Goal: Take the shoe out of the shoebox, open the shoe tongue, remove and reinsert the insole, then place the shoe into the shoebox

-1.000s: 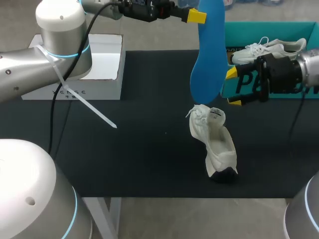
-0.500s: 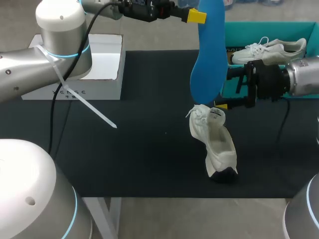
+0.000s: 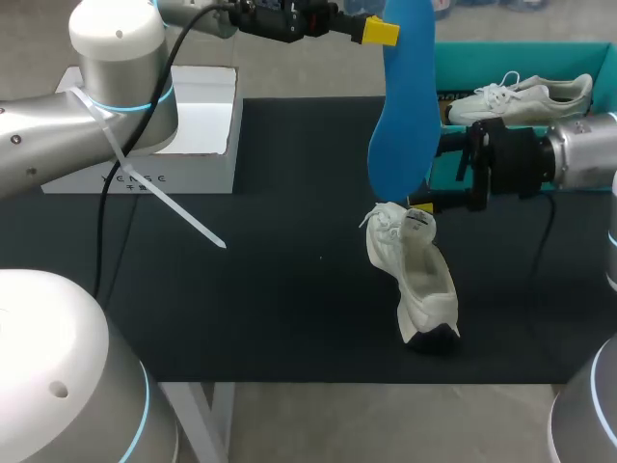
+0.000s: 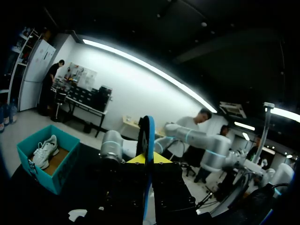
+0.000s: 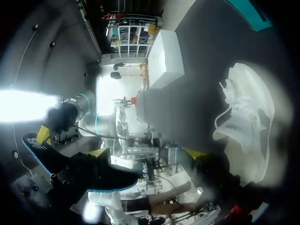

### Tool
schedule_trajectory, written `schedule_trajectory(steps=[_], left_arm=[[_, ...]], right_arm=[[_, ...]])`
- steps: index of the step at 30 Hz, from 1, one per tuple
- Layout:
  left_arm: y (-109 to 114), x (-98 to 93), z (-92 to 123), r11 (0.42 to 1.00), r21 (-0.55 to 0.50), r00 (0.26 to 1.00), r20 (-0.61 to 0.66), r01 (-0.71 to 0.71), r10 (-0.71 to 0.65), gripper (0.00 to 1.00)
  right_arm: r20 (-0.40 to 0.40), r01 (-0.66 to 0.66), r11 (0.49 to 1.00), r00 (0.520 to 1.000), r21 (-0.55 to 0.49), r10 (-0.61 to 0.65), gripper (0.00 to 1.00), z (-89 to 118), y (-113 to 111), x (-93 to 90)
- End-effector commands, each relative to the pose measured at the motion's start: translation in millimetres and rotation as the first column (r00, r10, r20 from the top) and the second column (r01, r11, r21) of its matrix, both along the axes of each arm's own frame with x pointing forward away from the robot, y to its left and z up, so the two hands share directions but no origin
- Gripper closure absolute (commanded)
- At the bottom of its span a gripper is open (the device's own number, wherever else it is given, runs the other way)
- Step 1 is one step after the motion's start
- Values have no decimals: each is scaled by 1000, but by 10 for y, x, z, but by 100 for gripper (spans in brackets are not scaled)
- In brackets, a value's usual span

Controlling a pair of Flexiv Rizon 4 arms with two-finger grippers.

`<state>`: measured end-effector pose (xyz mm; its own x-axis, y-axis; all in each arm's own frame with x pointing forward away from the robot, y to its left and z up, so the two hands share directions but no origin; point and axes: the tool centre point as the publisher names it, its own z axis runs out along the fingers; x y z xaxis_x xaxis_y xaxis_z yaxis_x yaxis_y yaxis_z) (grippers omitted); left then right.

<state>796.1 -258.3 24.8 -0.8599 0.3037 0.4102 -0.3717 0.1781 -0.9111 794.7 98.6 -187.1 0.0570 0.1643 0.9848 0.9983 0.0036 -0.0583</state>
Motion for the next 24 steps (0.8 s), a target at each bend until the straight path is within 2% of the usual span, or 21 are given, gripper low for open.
schedule_trajectory(steps=[1, 22, 24], left_arm=[[-9, 8, -4, 1000, -1, 1000, 0, 2, -2, 100], [-9, 8, -4, 1000, -1, 1000, 0, 2, -2, 100], [-24, -98, 25, 999, -36, 997, 81, 4, -1, 100]], right_arm=[[-1, 1, 1000, 1000, -1, -1, 0, -4, 13, 5], [-1, 1, 1000, 1000, -1, -1, 0, -4, 13, 5], [-1, 1, 1000, 1000, -1, -1, 0, -4, 13, 5]])
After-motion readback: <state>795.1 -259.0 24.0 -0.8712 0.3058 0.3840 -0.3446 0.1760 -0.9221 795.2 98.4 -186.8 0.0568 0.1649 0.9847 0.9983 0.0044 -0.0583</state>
